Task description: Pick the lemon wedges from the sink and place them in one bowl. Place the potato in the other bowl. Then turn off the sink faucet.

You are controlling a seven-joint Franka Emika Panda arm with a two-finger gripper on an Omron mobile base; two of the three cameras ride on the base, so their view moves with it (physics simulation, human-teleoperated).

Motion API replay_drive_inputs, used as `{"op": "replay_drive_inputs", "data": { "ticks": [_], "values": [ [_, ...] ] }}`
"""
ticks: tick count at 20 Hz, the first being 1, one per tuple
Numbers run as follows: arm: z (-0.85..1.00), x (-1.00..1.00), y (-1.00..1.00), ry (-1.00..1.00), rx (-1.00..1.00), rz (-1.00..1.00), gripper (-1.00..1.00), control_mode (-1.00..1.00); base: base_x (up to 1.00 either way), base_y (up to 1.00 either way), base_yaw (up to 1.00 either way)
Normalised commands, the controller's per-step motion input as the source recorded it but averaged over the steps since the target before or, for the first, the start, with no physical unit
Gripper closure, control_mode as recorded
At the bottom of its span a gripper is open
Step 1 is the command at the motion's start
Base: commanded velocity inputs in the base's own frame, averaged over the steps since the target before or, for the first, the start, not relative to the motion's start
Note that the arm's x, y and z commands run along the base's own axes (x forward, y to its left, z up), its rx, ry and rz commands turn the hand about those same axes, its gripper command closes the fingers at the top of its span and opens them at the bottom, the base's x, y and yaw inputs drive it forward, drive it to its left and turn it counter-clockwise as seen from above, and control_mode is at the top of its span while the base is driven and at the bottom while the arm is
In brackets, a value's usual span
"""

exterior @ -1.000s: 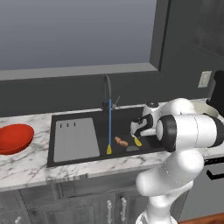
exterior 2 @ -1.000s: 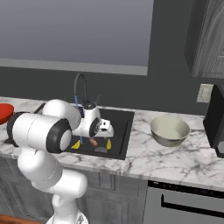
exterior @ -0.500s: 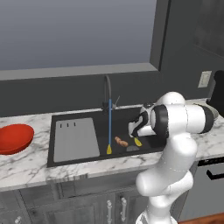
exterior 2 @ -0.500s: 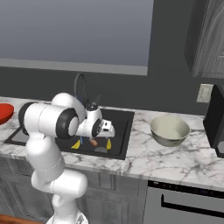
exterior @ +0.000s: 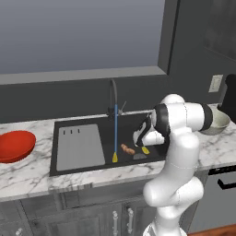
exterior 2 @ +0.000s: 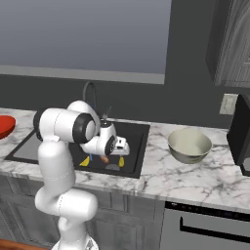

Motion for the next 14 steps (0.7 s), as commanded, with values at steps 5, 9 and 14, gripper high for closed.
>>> {"op": "replay_drive_inputs", "data": {
  "ticks": [5, 9, 14],
  "values": [
    [-0.25, 0.28, -0.02, 0.00, 0.00, 0.00, -1.00, -1.00, 0.00, 0.00, 0.00],
    [-0.23, 0.26, -0.07, 0.00, 0.00, 0.00, -1.00, -1.00, 0.00, 0.00, 0.00],
    [-0.21, 0.25, -0.11, 0.00, 0.00, 0.00, -1.00, -1.00, 0.00, 0.00, 0.00]
  ]
}}
